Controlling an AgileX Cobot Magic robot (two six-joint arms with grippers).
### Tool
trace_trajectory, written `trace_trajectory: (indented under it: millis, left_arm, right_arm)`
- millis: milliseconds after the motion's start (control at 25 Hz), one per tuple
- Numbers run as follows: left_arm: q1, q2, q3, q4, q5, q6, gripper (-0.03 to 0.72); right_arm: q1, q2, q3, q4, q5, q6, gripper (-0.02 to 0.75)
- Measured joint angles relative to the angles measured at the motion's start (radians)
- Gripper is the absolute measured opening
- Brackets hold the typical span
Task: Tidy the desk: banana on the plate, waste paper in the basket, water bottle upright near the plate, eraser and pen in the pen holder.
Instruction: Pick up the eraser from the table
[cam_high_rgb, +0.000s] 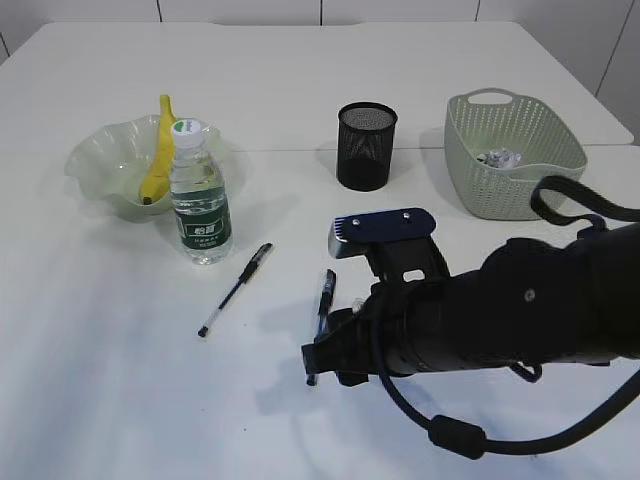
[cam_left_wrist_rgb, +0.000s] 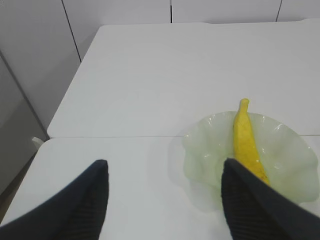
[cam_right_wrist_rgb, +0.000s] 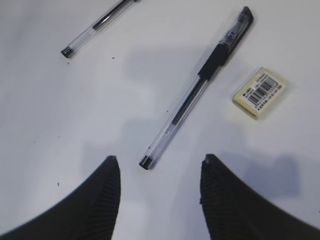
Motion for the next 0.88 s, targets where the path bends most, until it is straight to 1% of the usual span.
trace_trajectory:
  millis: [80,120,240,400,880]
  left_arm:
    - [0.0,0.0,0.0,0.0,0.0,0.0,0.496]
    - [0.0,0.0,0.0,0.0,0.0,0.0,0.496]
    - [0.0,0.0,0.0,0.0,0.0,0.0,0.496]
    - [0.0,0.0,0.001,0.0,0.0,0.0,0.496]
    - [0.0,0.0,0.001,0.0,0.014,0.0,0.496]
  right_arm:
    - [0.0,0.0,0.0,-0.164,0.013,0.147,0.389]
    - [0.0,0.0,0.0,-0.229,0.017,0.211,0.389]
    - [0.0,0.0,0.0,-0.333,0.021,0.324,0.389]
    - [0.0,0.0,0.0,-0.365,0.021,0.36,0.389]
    - [0.0,0.0,0.0,-0.37,0.032,0.366,0.389]
